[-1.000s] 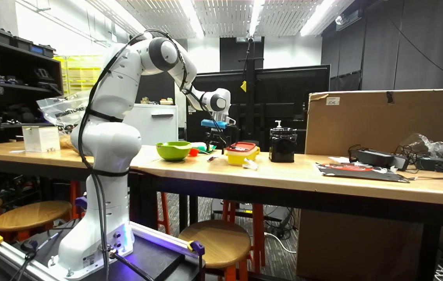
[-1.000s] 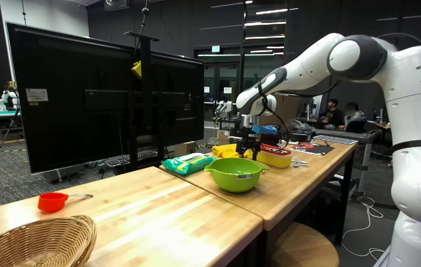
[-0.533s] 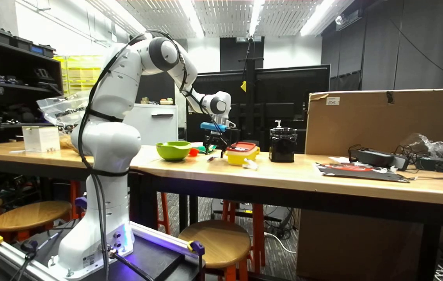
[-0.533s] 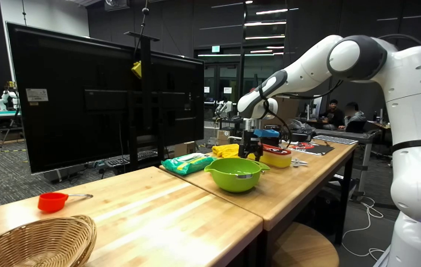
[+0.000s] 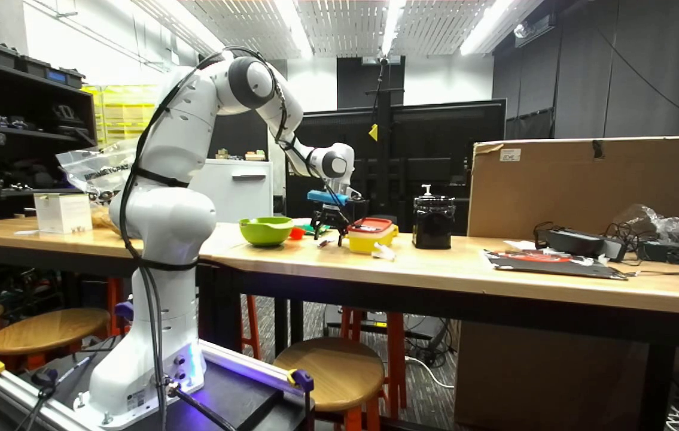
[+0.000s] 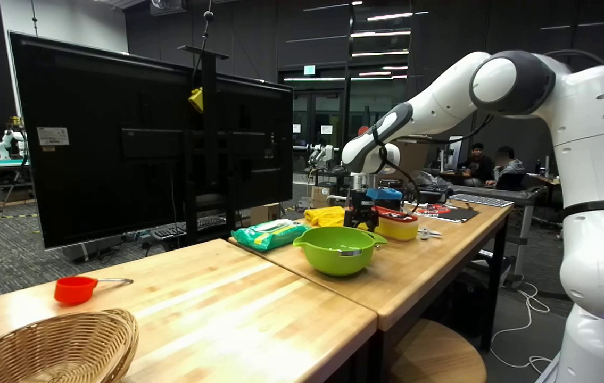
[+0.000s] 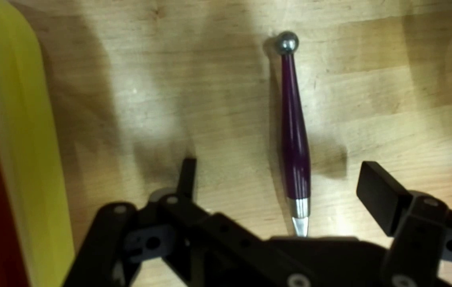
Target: Use the silver spoon to stir the contents in the green bowl.
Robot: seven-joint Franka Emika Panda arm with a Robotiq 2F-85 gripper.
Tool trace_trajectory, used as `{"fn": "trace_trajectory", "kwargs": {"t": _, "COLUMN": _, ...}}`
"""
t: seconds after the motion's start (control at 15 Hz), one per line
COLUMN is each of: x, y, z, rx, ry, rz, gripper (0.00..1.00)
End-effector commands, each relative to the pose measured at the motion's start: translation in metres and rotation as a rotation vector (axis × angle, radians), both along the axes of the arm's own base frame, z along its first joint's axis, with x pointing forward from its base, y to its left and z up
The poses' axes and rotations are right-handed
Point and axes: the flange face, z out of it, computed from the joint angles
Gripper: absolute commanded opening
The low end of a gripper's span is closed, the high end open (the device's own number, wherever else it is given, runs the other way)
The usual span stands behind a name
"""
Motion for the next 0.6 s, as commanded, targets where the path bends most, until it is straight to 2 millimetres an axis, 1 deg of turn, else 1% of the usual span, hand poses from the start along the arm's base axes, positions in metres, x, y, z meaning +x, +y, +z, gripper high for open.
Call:
{"fn": "trace_trajectory", "kwargs": {"t": 0.0, "x": -0.008, "y": 0.005, "z": -0.019, "rx": -0.013, "ry": -0.021, "rz": 0.008, "gripper": 1.0}}
{"fn": "trace_trajectory", "kwargs": {"t": 0.07, "x": -0.012, "y": 0.005, "z": -0.028, "rx": -0.027, "ry": -0.032, "rz": 0.004, "gripper": 1.0}}
{"fn": "trace_trajectory", "kwargs": {"t": 0.13, "x": -0.014, "y": 0.004, "z": -0.031, "rx": -0.03, "ry": -0.04, "rz": 0.0, "gripper": 1.0}}
{"fn": "trace_trajectory", "kwargs": {"t": 0.53, "x": -0.022, "y": 0.002, "z": -0.03, "rx": -0.048, "ry": -0.111, "rz": -0.013, "gripper": 1.0}}
